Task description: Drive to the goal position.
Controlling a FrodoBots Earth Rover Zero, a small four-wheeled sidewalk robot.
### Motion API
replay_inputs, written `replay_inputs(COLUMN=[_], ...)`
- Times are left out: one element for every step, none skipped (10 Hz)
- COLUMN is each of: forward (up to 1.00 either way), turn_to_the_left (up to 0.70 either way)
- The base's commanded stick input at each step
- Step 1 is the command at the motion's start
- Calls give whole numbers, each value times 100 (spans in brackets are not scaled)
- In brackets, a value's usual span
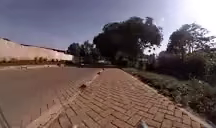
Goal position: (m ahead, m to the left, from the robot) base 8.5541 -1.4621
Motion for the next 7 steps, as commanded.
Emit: replay_inputs(forward=[100,100,100,100,100,100,100], turn_to_the_left=[0,0,0,0,0,0,0])
